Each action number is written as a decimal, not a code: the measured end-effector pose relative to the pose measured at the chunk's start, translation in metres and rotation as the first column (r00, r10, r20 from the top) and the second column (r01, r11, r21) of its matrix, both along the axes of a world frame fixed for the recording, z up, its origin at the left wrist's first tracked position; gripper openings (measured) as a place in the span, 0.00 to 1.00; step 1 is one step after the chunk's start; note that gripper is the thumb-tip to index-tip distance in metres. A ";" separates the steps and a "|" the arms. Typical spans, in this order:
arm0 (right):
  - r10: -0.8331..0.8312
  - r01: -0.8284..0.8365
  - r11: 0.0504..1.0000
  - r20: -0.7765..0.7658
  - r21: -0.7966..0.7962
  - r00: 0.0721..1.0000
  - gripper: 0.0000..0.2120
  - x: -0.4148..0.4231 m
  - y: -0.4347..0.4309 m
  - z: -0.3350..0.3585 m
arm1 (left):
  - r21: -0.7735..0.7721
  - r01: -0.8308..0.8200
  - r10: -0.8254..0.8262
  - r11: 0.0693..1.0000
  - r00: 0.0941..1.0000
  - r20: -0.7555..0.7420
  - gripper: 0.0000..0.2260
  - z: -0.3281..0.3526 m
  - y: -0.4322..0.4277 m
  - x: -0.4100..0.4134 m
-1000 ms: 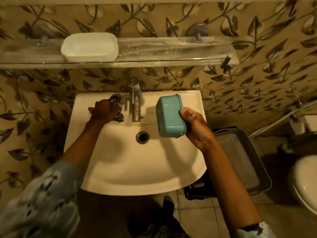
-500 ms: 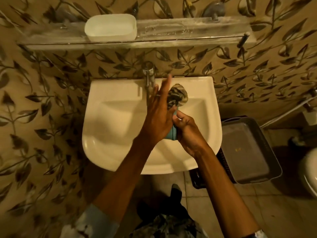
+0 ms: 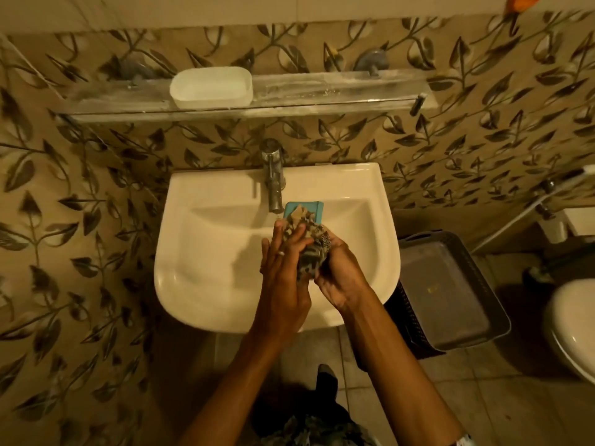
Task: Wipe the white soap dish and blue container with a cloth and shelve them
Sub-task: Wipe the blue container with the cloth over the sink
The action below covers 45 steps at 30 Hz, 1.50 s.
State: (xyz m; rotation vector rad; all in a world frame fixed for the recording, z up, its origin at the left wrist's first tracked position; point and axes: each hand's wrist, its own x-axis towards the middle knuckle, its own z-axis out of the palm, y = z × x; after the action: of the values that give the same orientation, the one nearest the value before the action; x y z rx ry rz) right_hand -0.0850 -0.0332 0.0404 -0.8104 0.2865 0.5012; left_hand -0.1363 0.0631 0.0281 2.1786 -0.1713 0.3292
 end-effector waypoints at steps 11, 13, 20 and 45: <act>0.093 -0.083 0.991 0.103 -0.103 0.990 0.15 -0.011 -0.001 0.019 | -0.123 0.011 -0.021 0.992 0.997 -0.074 0.29 0.003 0.015 -0.041; 0.100 -0.088 0.989 0.098 -0.121 0.990 0.19 -0.006 -0.008 0.019 | -0.346 -0.051 -0.020 0.937 0.980 -0.198 0.26 -0.001 0.019 -0.060; -0.105 0.133 0.940 0.104 -0.313 0.989 0.13 -0.003 -0.009 0.016 | -0.701 -0.484 0.243 0.523 0.874 -0.422 0.14 0.010 0.046 -0.046; -0.394 0.558 0.673 0.403 -0.485 0.826 0.22 -0.005 0.003 -0.012 | 0.033 -0.310 0.312 0.950 0.938 -0.152 0.15 0.032 -0.002 0.022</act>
State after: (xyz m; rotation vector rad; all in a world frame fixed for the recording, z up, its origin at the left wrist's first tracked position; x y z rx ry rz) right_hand -0.0898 -0.0303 0.0289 -1.3453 0.3986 -0.2346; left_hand -0.1141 0.0612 0.0598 2.2288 0.2639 0.3329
